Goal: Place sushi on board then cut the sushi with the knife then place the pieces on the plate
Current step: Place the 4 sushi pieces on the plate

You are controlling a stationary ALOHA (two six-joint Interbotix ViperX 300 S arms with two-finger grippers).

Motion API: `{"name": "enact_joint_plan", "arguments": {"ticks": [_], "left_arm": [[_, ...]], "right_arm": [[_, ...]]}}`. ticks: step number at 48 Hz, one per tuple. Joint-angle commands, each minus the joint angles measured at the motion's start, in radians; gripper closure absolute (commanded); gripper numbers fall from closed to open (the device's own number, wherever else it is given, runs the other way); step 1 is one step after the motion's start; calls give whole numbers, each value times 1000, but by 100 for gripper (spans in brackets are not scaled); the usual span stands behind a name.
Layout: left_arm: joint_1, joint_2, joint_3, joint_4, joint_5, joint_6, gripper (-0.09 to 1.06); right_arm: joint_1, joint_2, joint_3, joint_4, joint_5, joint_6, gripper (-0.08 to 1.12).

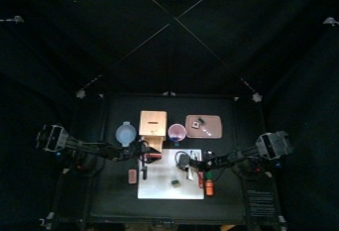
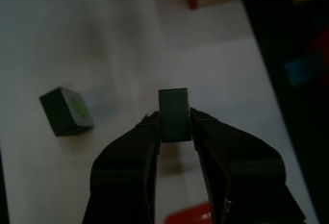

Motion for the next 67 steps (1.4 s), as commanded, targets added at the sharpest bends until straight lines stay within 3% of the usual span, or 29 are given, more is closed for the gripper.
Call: {"name": "enact_joint_plan", "arguments": {"ticks": [1,16,31,48,57,67], "left_arm": [[0,-6,-11,-2,-9,0,26],[0,-8,-11,0,-11,0,26],[3,-6,-3,-2,-9,0,26],[5,-8,3,-12,-11,2,26],[5,-8,3,-12,-11,2,26],[5,-8,3,-12,-11,0,26]], "right_arm": [[-41,-123,57,15,41,0,43],[-290,-318,198,44,189,0,43],[-508,-250,201,41,192,0,43],[-531,-143,184,32,141,0,35],[-531,-153,158,17,146,0,26],[-474,-227,130,32,140,2,25]]}}
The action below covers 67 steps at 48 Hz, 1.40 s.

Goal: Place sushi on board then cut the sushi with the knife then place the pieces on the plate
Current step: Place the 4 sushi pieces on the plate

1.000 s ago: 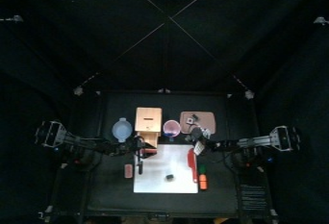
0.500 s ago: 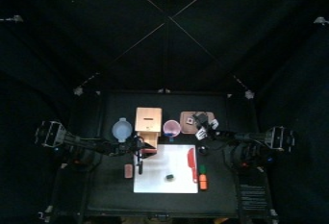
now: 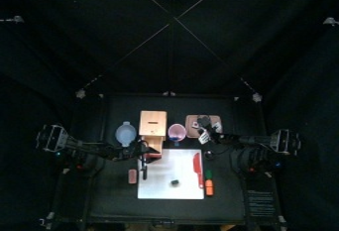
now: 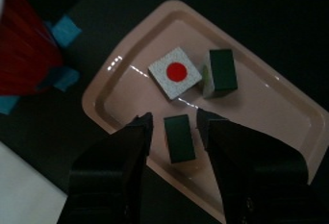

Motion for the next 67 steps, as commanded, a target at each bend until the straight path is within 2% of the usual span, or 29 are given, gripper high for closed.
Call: {"name": "enact_joint_plan", "arguments": {"ticks": [1,11,17,28,44,67], "left_arm": [[2,-8,-12,0,-9,2,26],[3,-8,-12,0,-9,2,26],[3,-8,-14,0,-9,0,26],[0,-5,-29,0,-9,2,26],[-5,6,-46,0,-9,2,26],[-6,6,-41,0,-9,0,26]], "right_arm": [[64,-72,-31,9,-9,0,25],[307,-103,-38,20,-120,2,25],[471,-58,-58,12,-198,2,25],[666,77,-156,37,-207,2,25],[690,224,-290,20,-209,0,25],[690,336,-362,-6,-222,0,25]]}}
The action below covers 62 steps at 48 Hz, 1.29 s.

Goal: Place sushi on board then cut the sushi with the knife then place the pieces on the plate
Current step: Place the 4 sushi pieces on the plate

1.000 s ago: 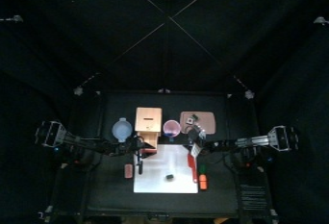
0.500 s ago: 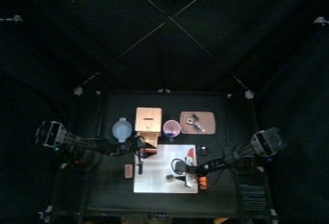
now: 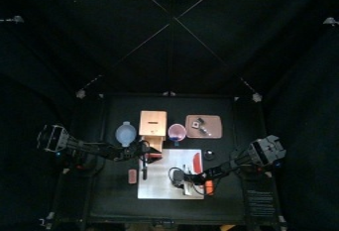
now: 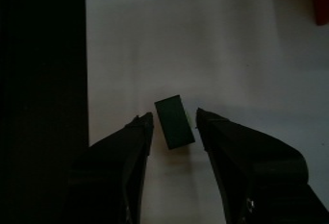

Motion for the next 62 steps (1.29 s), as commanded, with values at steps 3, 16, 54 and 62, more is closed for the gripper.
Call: {"name": "enact_joint_plan", "arguments": {"ticks": [3,16,54,62], "left_arm": [[-2,-5,-18,-2,-9,0,26],[-2,-5,-17,-2,-9,0,26],[-2,-8,-9,0,-5,2,26],[-2,-8,-6,-2,-5,2,26]], "right_arm": [[-3,3,-31,2,-8,0,26],[-3,14,-32,-3,2,0,42],[-508,-512,310,120,509,-2,45],[-658,-546,342,97,505,2,44]]}}
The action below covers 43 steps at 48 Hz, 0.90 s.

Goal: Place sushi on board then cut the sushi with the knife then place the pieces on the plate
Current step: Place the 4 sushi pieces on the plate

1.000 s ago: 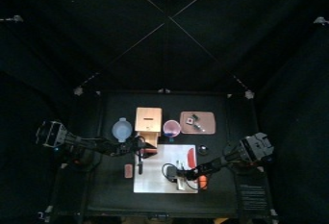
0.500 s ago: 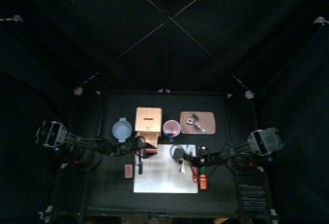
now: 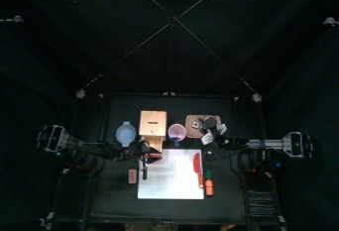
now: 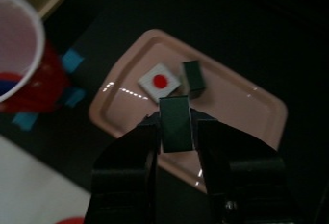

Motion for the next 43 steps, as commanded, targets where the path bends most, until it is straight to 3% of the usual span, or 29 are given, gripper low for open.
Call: {"name": "enact_joint_plan", "arguments": {"ticks": [1,15,34,43], "left_arm": [[0,-6,-8,0,-5,0,26],[2,-5,-5,-2,-5,2,26],[3,-6,-3,-2,-5,0,26],[2,-6,-3,0,-5,0,26]], "right_arm": [[-104,-29,8,-17,-8,2,44],[-250,26,55,-40,-219,3,44],[-267,91,49,-104,-285,2,43],[-264,91,46,-103,-302,2,30]]}}
